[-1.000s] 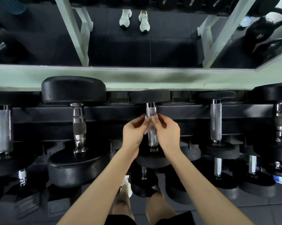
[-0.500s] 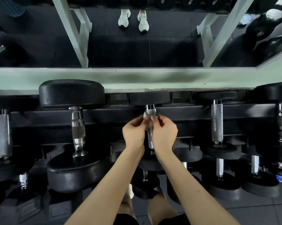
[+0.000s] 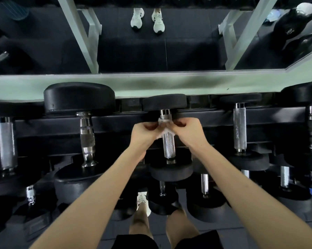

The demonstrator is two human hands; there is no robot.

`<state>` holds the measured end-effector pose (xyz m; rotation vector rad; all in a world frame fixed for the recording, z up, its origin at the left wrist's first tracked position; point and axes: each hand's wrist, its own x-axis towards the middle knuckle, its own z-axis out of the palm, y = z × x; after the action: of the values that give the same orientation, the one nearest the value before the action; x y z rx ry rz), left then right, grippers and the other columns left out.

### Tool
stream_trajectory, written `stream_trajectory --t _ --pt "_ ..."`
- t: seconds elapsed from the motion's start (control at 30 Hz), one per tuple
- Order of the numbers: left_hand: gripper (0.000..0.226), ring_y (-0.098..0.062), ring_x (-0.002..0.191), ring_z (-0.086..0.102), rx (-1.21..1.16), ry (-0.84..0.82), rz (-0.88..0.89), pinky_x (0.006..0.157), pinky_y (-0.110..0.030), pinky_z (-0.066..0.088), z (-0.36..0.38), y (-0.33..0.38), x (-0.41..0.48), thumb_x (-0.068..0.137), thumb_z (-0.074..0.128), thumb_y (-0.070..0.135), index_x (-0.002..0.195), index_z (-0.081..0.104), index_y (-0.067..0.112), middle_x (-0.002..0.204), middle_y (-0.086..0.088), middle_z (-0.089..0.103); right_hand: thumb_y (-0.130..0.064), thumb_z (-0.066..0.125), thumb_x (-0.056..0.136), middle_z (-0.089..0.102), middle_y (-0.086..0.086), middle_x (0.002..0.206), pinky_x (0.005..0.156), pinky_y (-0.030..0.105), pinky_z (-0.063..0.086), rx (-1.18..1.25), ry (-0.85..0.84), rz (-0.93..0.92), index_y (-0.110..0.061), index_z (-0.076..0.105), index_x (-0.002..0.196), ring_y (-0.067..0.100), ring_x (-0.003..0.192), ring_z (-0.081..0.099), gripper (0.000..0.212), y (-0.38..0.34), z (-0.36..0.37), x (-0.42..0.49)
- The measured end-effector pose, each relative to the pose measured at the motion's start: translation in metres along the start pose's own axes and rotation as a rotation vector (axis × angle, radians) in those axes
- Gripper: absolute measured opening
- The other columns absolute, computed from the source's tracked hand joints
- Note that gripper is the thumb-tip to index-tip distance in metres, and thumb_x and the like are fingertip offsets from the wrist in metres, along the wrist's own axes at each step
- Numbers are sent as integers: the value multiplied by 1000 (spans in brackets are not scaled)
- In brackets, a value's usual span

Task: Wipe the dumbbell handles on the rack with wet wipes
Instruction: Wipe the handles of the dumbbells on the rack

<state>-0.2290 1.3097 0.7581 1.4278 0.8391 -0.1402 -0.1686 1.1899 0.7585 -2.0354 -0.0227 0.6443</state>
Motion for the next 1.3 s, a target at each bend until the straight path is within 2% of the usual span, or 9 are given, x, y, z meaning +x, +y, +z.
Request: stream_trajectory --t 0.1,0.2,0.33,0.47,0.6,0.8,0.97,1.1,1.3 --pt "14 4 59 64 177 -72 -17 57 -9 49 -8 -2 -3 78 75 28 78 72 15 63 8 69 -30 74 76 35 9 57 53 29 22 -102 -119 7 6 49 57 16 57 29 48 7 -9 -4" --pt "32 -15 69 67 308 -204 -78 67 -23 56 -12 -13 -11 78 75 31 81 71 -1 76 -16 72 -27 76 75 49 7 58 56 28 29 -133 -222 74 9 66 73 13 58 39 38 20 -12 -12" --pt "34 -13 64 55 508 -253 -65 61 -24 44 -10 -28 -21 73 79 34 81 73 1 71 -13 69 -29 78 74 62 14 56 54 27 35 -234 -295 94 -6 72 71 9 52 45 24 38 -10 -32" --pt "23 -8 68 64 333 -165 -89 69 -20 52 -6 -26 -24 72 80 26 84 72 9 76 -5 72 -28 79 72 65 29 71 57 29 39 -95 -187 84 2 71 75 17 59 49 31 36 -5 -35" --pt "22 -11 77 70 18 -95 -111 77 -20 56 -1 -22 -26 73 77 14 93 70 7 83 -1 73 -19 77 75 72 12 75 63 28 50 12 -104 43 -6 74 85 18 68 64 17 27 -4 -30" --pt "24 6 68 63 306 -201 -51 61 -3 46 -8 -29 -29 72 79 22 93 69 16 76 13 67 -27 80 73 72 19 78 75 46 54 -63 -230 71 -7 72 87 32 81 70 26 47 -5 -38" --pt "25 -2 72 69 64 -79 -71 65 -10 51 -2 -25 -26 70 81 15 92 71 12 76 3 73 -19 79 73 74 9 82 67 22 54 70 -120 100 -7 73 92 13 75 69 23 33 -4 -32" --pt "25 -13 81 71 -152 -9 -36 73 -20 55 4 -15 -16 71 78 9 95 71 11 85 -2 75 -10 72 79 74 7 79 71 27 57 191 -28 65 -17 73 81 18 77 71 7 13 0 -16" --pt "21 -2 72 69 -367 154 -16 60 -9 49 20 -6 -10 75 74 3 92 68 13 78 5 73 -6 70 81 74 1 81 66 14 51 401 30 99 -9 73 90 6 74 69 10 3 8 3"
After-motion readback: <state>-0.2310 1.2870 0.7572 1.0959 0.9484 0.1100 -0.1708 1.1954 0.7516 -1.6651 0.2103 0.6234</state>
